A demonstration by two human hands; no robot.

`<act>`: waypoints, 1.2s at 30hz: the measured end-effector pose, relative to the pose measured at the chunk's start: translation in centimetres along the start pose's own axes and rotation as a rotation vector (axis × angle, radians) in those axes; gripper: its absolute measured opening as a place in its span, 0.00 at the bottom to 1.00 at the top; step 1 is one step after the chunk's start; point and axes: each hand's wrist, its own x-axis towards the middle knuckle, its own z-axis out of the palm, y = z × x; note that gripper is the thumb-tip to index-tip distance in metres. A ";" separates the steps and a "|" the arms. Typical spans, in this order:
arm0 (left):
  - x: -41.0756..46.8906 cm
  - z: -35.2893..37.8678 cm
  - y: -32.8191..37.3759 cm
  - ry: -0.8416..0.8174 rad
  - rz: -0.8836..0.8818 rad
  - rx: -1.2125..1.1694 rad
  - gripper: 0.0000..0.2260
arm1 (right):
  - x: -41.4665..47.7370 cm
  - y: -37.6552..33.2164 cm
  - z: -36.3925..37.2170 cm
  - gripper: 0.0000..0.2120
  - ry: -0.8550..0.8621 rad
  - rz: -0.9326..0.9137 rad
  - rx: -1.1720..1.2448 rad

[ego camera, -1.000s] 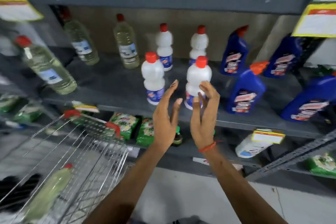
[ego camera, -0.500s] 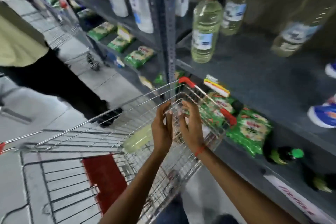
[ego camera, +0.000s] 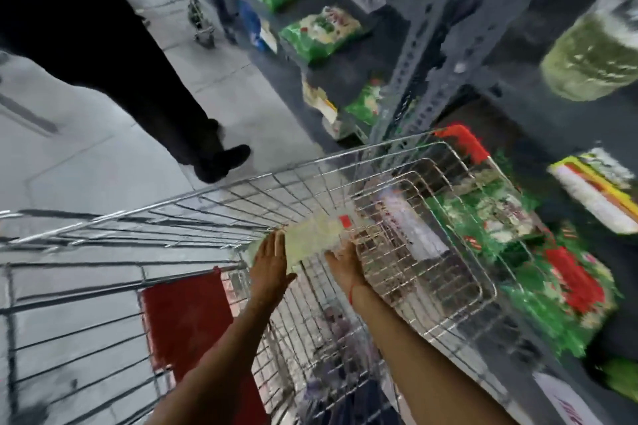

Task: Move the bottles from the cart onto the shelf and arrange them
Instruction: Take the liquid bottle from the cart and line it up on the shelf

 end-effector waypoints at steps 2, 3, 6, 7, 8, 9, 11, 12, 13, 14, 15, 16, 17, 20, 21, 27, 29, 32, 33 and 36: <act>0.6 2.3 -1.0 0.025 0.018 0.131 0.47 | 2.5 1.1 0.7 0.30 -0.036 0.082 0.079; 1.4 5.2 -1.9 0.043 -0.007 0.144 0.47 | 4.7 2.5 1.5 0.31 -0.053 0.141 0.098; 2.5 6.9 -2.2 0.106 0.006 0.171 0.48 | 7.8 4.3 1.8 0.40 -0.083 0.235 0.183; 2.8 6.9 -2.3 0.143 0.019 0.213 0.47 | 8.0 4.2 1.9 0.41 -0.092 0.228 0.207; 3.2 6.4 -2.5 0.173 0.023 0.241 0.47 | 8.1 4.1 2.1 0.41 -0.103 0.232 0.255; 3.6 6.1 -2.8 0.178 0.034 0.249 0.46 | 8.1 3.9 2.2 0.38 -0.116 0.242 0.334; 4.1 5.4 -2.9 0.187 0.045 0.222 0.46 | 7.6 3.8 1.9 0.33 -0.154 0.269 0.519; 4.2 5.1 -2.9 0.160 0.038 0.209 0.46 | 7.2 3.6 1.7 0.31 -0.169 0.276 0.574; 4.1 5.1 -2.9 0.147 0.030 0.187 0.47 | 7.0 3.5 1.4 0.31 -0.182 0.280 0.610; 3.9 4.8 -2.7 0.132 0.014 0.153 0.46 | 6.6 3.3 1.0 0.30 -0.190 0.275 0.618; 3.6 4.4 -2.4 0.112 0.000 0.117 0.46 | 6.1 2.9 0.4 0.28 -0.190 0.263 0.626; 3.2 3.8 -1.9 0.091 -0.007 0.078 0.46 | 5.6 2.4 -0.4 0.27 -0.192 0.251 0.624; 2.7 3.1 -1.3 0.078 -0.007 0.047 0.46 | 5.0 1.9 -1.3 0.25 -0.202 0.240 0.628; 0.2 0.2 1.5 0.081 0.014 -0.133 0.44 | 2.4 -0.6 -5.0 0.22 -0.267 0.170 0.583; -1.0 -1.1 2.8 0.084 0.004 -0.221 0.43 | 1.3 -1.5 -6.4 0.22 -0.293 0.150 0.581; -8.7 -9.8 11.4 -0.140 -0.073 -0.867 0.36 | -7.4 -4.2 -14.5 0.19 -0.532 0.030 0.333; -10.0 -12.4 13.6 -0.234 0.016 -1.004 0.35 | -10.4 -5.1 -16.9 0.20 -0.596 0.012 0.325; -10.9 -16.1 17.4 -0.338 0.191 -1.064 0.25 | -16.0 -7.7 -20.9 0.23 -0.617 -0.076 0.456; -11.0 -17.2 18.7 -0.358 0.242 -1.084 0.23 | -18.4 -9.0 -22.1 0.26 -0.654 -0.137 0.509; -11.6 -19.7 22.8 -0.411 0.394 -1.104 0.23 | -24.3 -11.7 -25.3 0.21 -0.899 -0.554 0.682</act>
